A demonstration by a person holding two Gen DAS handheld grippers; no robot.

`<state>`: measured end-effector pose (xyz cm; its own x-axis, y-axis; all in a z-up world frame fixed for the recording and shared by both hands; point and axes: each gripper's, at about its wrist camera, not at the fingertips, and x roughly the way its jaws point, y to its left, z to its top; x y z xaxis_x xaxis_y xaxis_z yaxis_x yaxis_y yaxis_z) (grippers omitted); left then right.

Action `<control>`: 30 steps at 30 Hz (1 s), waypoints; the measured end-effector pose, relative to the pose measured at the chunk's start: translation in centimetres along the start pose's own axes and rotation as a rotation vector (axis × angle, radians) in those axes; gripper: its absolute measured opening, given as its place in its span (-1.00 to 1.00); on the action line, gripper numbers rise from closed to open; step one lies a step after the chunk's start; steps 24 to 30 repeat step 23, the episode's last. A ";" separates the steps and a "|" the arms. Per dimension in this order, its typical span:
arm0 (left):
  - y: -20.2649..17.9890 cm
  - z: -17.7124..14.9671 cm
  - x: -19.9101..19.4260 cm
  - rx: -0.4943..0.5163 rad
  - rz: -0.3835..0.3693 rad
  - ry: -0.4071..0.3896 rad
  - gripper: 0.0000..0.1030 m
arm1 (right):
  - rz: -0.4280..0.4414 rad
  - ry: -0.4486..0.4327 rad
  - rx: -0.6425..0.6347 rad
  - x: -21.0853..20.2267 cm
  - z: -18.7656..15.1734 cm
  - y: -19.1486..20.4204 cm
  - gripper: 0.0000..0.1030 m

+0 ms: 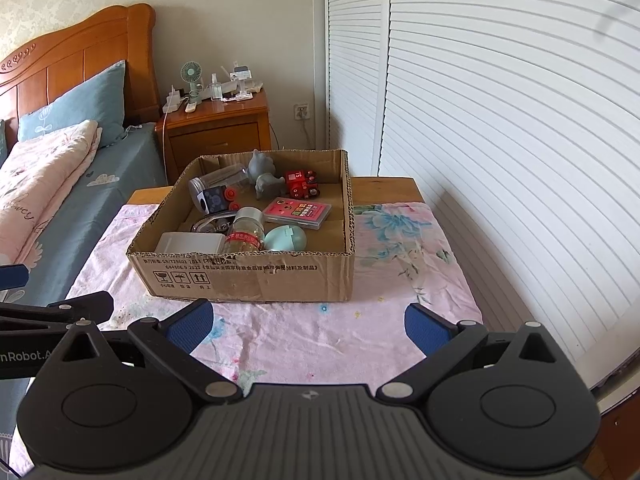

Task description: Organize rigid objects

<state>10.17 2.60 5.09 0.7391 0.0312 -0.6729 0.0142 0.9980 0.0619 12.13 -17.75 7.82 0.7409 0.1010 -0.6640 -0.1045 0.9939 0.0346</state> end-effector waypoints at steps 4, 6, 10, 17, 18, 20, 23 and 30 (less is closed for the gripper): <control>0.0 0.0 0.0 0.000 0.004 0.000 0.97 | -0.001 0.000 -0.002 0.0 0.0 0.0 1.00; 0.0 0.0 0.0 0.001 0.006 0.001 0.97 | -0.001 -0.001 -0.001 0.0 0.0 0.0 1.00; -0.1 0.0 -0.1 0.002 0.007 0.000 0.97 | 0.002 -0.003 -0.002 -0.1 0.1 0.0 1.00; -0.3 0.1 -0.2 0.005 0.008 0.000 0.97 | 0.002 -0.007 0.003 -0.4 0.1 -0.2 1.00; -0.3 0.1 -0.2 0.005 0.009 0.000 0.97 | 0.002 -0.007 0.003 -0.3 0.1 -0.3 1.00; -0.3 0.1 -0.2 0.007 0.011 0.001 0.97 | 0.005 -0.007 0.003 -0.4 0.1 -0.3 1.00; -0.4 0.1 -0.2 0.007 0.011 0.002 0.97 | 0.003 -0.008 0.004 -0.4 0.1 -0.3 1.00; -0.4 0.1 -0.2 0.007 0.011 0.002 0.97 | 0.003 -0.008 0.004 -0.4 0.1 -0.3 1.00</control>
